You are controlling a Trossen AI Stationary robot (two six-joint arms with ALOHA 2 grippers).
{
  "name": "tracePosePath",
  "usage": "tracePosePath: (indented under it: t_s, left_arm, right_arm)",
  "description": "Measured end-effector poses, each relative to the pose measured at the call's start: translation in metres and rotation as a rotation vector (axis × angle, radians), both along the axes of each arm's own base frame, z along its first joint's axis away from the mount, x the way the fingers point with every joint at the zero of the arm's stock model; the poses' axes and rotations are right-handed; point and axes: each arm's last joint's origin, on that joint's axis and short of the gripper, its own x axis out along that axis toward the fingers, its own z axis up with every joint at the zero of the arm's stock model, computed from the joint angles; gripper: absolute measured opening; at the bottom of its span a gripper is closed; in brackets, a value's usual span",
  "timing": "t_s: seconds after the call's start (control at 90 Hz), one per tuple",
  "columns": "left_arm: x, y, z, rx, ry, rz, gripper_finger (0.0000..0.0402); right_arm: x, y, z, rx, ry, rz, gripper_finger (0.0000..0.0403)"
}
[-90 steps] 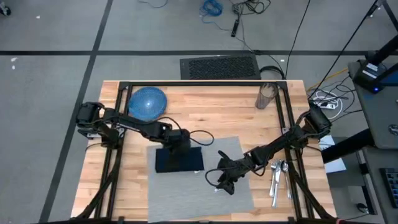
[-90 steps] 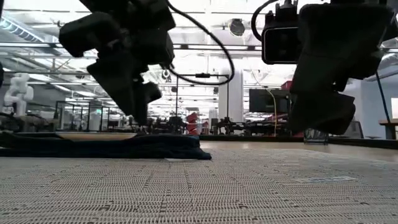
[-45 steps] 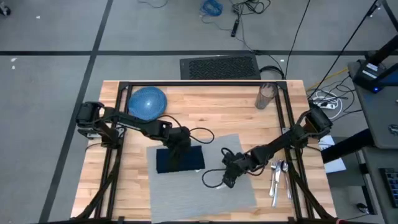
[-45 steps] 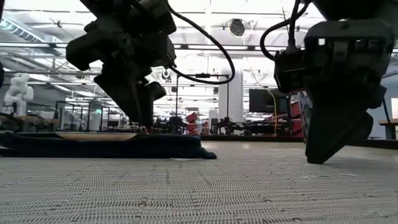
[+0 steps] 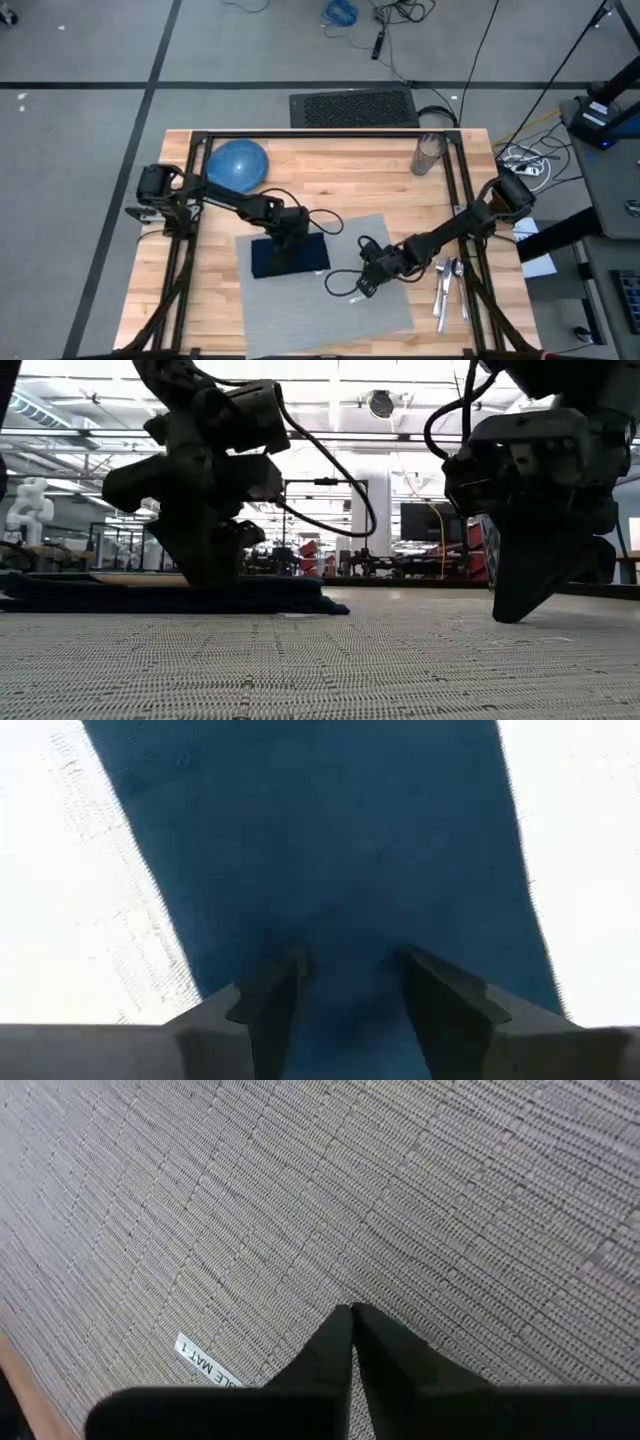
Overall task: Set table place
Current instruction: Move the dark blue napkin to the middle left of table
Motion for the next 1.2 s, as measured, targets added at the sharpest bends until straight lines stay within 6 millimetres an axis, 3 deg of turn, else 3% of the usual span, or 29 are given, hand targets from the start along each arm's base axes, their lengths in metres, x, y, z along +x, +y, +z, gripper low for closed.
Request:
tracePosePath:
  t_s: [0.222, 0.411, 0.7, 0.789, 1.067, 1.2]
  left_arm:
    - [-0.018, 0.028, -0.003, 0.163, 0.192, 0.135, 0.0162]
    - [-0.042, 0.050, -0.003, 0.236, 0.419, 0.355, 0.0162]
    - [-0.077, 0.052, 0.004, 0.218, 0.779, 0.547, 0.0162]
    - [-0.080, 0.049, 0.016, 0.236, 0.740, 0.578, 0.0162]
    - [-0.088, 0.040, 0.066, 0.237, 0.395, 0.604, 0.0162]
    - [-0.105, 0.034, 0.072, 0.209, 0.369, 0.642, 0.0162]
  right_arm:
    - [-0.002, 0.001, -0.001, -0.002, 0.016, -0.016, 0.0001]
    - [-0.004, 0.001, -0.002, 0.011, 0.034, -0.041, 0.0000]
    - [-0.011, 0.009, -0.001, 0.000, 0.046, -0.094, 0.0000]
    - [-0.013, 0.010, 0.003, -0.011, 0.020, -0.106, 0.0000]
    - [-0.018, 0.007, 0.010, -0.053, 0.010, -0.097, 0.0001]
    - [-0.018, 0.008, 0.012, -0.082, -0.014, -0.099, 0.0001]
